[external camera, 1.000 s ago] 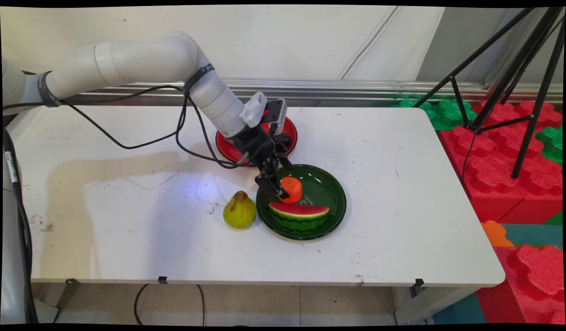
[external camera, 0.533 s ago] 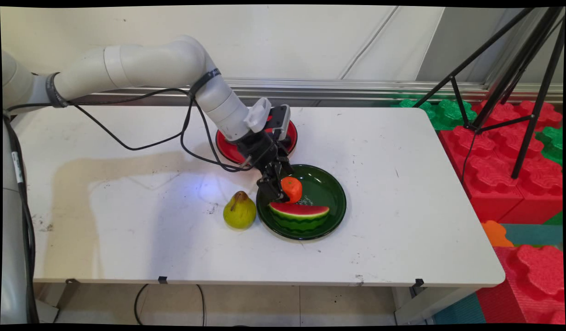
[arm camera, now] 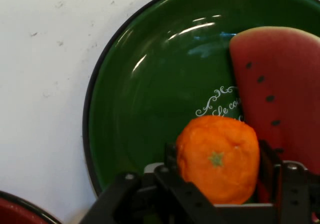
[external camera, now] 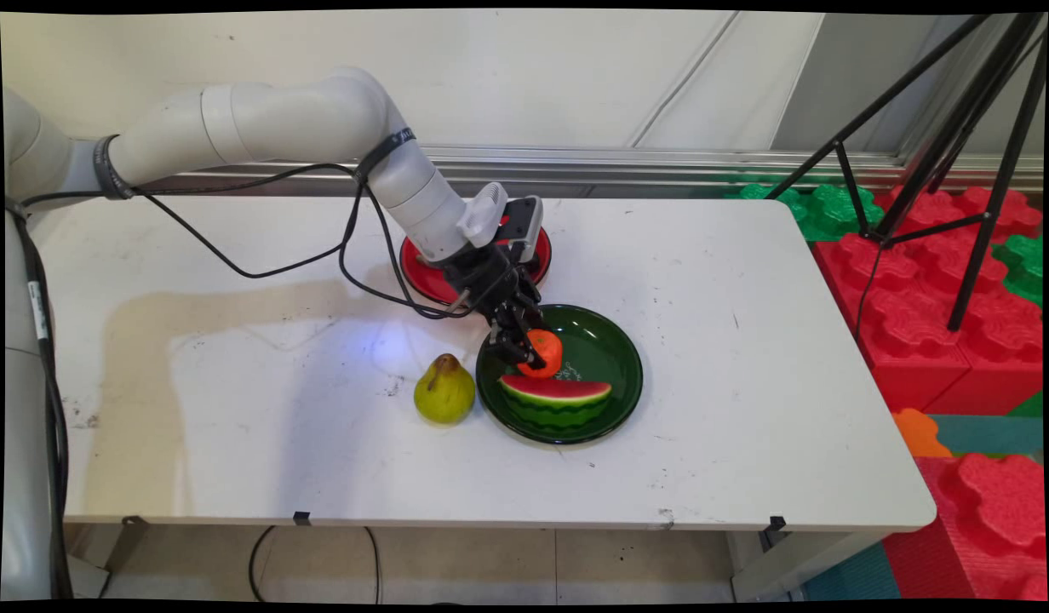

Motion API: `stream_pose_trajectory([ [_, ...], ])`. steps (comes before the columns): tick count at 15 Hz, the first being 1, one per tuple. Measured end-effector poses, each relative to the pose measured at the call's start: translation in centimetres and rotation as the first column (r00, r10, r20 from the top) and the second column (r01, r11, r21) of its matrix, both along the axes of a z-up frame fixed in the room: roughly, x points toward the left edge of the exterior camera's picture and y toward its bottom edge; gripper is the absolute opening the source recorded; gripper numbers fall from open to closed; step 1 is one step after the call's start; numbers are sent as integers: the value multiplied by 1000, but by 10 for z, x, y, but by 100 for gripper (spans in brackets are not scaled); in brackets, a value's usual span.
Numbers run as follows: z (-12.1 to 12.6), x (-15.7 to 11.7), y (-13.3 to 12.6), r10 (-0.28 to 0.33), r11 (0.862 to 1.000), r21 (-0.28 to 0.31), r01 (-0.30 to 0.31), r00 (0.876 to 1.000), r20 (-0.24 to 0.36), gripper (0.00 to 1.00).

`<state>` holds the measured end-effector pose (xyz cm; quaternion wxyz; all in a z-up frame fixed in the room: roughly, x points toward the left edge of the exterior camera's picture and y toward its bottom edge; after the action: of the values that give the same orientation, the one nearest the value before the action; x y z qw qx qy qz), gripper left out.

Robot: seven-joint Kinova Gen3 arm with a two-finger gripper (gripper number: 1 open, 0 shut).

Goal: Place the picked object on the table

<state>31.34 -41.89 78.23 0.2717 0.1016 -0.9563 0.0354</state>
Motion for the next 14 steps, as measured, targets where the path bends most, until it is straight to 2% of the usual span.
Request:
stream_pose_trajectory([
  [7, 3, 1, -3, -6, 1000, -12, 6, 1000, 2, 0],
  [14, 21, 4, -1, 29, 999, -38, -30, 999, -30, 0],
])
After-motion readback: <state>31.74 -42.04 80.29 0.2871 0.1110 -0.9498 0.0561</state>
